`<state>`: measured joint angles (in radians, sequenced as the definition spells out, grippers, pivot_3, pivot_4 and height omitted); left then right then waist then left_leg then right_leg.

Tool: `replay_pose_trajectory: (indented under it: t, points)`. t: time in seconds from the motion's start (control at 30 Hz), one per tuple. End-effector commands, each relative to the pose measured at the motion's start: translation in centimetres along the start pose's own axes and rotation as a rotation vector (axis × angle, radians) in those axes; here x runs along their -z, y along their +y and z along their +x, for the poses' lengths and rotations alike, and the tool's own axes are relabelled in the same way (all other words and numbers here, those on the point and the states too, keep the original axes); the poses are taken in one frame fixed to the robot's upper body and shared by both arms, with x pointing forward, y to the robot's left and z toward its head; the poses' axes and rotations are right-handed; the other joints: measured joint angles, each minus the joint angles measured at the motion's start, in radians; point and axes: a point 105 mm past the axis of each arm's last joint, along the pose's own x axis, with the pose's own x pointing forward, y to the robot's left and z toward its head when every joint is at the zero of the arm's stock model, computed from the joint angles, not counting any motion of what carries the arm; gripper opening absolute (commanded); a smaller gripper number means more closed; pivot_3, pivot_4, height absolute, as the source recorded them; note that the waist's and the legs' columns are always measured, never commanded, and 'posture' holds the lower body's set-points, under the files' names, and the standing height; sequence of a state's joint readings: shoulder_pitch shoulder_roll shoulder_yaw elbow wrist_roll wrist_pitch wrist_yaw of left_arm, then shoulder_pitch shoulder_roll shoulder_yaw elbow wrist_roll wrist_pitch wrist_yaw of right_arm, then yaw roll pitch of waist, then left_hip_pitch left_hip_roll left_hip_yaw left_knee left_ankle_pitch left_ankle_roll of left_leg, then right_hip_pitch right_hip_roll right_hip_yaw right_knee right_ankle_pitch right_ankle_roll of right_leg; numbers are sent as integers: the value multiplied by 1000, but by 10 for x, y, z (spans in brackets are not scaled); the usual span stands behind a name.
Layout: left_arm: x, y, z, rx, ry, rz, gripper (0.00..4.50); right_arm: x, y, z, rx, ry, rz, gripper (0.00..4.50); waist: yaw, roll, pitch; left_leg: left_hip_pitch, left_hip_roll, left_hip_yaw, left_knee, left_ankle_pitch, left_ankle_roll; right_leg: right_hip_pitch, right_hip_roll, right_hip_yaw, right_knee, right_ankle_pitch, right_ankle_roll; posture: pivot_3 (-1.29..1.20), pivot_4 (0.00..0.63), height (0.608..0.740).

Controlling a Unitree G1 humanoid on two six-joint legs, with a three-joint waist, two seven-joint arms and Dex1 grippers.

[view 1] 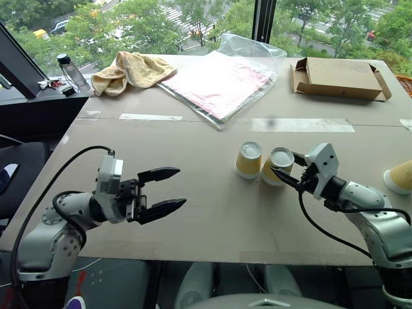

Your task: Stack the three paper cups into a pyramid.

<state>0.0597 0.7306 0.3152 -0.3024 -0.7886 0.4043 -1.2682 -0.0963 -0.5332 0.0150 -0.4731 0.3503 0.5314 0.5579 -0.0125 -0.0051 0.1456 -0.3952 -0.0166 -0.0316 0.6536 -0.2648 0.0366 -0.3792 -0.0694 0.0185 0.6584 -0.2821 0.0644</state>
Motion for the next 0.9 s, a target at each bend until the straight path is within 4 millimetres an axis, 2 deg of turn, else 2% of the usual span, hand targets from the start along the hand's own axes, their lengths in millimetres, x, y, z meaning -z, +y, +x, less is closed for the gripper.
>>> replay_pose_trajectory:
  t: [0.03,0.33,0.4,0.43,0.47,0.53,0.57,0.63,0.8,0.9]
  points:
    - [-10,-1,-6,6,-15,40,4500,-13,-6,1,23,-48,-38,2101,0,0,0,0,0,0,0,0,0,0,0,0,0,0,0,0,150,740]
    - [-19,4,-9,0,-48,57,4500,-6,-9,10,10,-26,-5,2101,0,0,0,0,0,0,0,0,0,0,0,0,0,0,0,0,150,740]
    - [-19,5,-8,2,-50,57,4500,-3,-10,11,6,-16,2,3145,-1,0,0,0,0,0,0,0,0,0,0,0,0,0,0,0,150,740]
    - [-19,5,-8,4,-51,56,4500,-2,-10,12,5,-15,2,3508,-1,0,0,0,0,0,0,0,0,0,0,0,0,0,0,0,150,740]
    - [-18,5,-7,7,-52,54,4500,-3,-11,12,10,-20,-5,3718,-1,0,0,0,0,0,0,0,0,0,0,0,0,0,0,0,150,740]
    - [-18,6,-6,12,-58,52,4500,-7,-15,8,33,-34,-20,4455,-1,0,0,0,0,0,0,0,0,0,0,0,0,0,0,0,150,740]
    - [-18,6,-5,14,-61,51,4500,-9,-17,6,44,-40,-23,4455,-1,0,0,0,0,0,0,0,0,0,0,0,0,0,0,0,150,740]
    - [-18,6,-1,32,-68,45,4500,-19,-21,-8,75,-76,-26,4455,2,0,0,0,0,0,0,0,0,0,0,0,0,0,0,0,150,740]
    - [-20,5,16,98,-95,29,4500,-46,-25,-58,130,-180,17,4455,12,0,0,-2,-1,-1,0,0,0,0,-1,0,-2,0,0,0,150,740]
    - [-23,4,25,142,-107,28,4500,-56,-45,-90,295,-206,23,4455,9,0,0,-2,-1,-1,0,0,0,1,-1,0,-2,0,0,0,150,740]
